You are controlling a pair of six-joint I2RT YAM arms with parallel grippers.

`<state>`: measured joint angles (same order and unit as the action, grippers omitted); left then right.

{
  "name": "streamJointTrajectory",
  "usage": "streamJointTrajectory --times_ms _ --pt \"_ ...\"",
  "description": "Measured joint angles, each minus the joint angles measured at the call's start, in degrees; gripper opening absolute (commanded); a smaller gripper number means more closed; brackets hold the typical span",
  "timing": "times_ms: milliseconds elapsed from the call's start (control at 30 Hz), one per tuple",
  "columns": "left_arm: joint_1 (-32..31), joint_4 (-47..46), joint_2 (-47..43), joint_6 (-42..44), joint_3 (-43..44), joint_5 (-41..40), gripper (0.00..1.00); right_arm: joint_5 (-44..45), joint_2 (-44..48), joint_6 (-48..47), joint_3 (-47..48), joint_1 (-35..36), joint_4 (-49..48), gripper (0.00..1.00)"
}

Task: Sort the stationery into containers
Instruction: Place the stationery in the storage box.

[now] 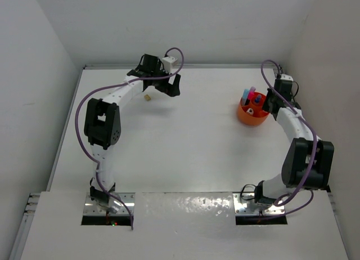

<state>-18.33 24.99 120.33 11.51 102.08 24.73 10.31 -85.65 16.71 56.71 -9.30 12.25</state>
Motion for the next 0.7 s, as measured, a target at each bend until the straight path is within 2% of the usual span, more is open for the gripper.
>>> streamJointTrajectory --times_ms 67,100,167,333,467,500,533,567,600,667,700 --pt "0.00 0.00 0.00 -0.02 0.00 0.00 1.00 0.00 0.00 -0.02 0.00 -0.02 -0.02 0.35" --pt "0.00 0.02 0.00 -0.04 0.00 0.00 1.00 0.02 0.00 0.02 0.00 -0.02 -0.02 0.48" --pt "0.00 0.00 0.00 -0.04 0.00 -0.02 1.00 0.02 0.02 0.07 0.00 -0.02 -0.04 0.54" --pt "0.00 0.02 0.00 -0.04 0.00 -0.39 1.00 -0.52 0.11 -0.42 0.00 -0.02 -0.02 0.58" --pt "0.09 0.02 0.00 -1.31 0.00 -2.16 0.99 -1.77 1.03 -1.09 0.00 0.02 0.02 0.55" --pt "0.42 0.00 0.00 -2.60 0.00 -3.34 0.91 -2.08 1.64 -1.55 0.00 0.15 0.02 0.52" --pt "0.55 0.02 0.00 -4.09 0.00 -4.68 0.59 -2.34 2.25 -2.12 0.00 0.59 0.00 0.48" --pt "0.90 0.13 0.00 -5.64 0.09 -5.84 0.44 -2.27 3.06 -2.89 0.00 1.03 0.00 0.34" --pt "1.46 0.52 0.00 -7.26 0.39 -7.15 0.26 -2.32 3.89 -3.96 0.04 1.90 0.00 0.27" --pt "3.30 1.90 0.11 -9.88 1.88 -9.75 0.19 -1.84 5.35 -5.31 0.42 4.74 -0.11 0.16" --pt "4.70 2.27 0.26 -11.04 2.86 -10.86 0.18 -1.77 5.97 -5.97 0.66 6.12 -0.28 0.16"
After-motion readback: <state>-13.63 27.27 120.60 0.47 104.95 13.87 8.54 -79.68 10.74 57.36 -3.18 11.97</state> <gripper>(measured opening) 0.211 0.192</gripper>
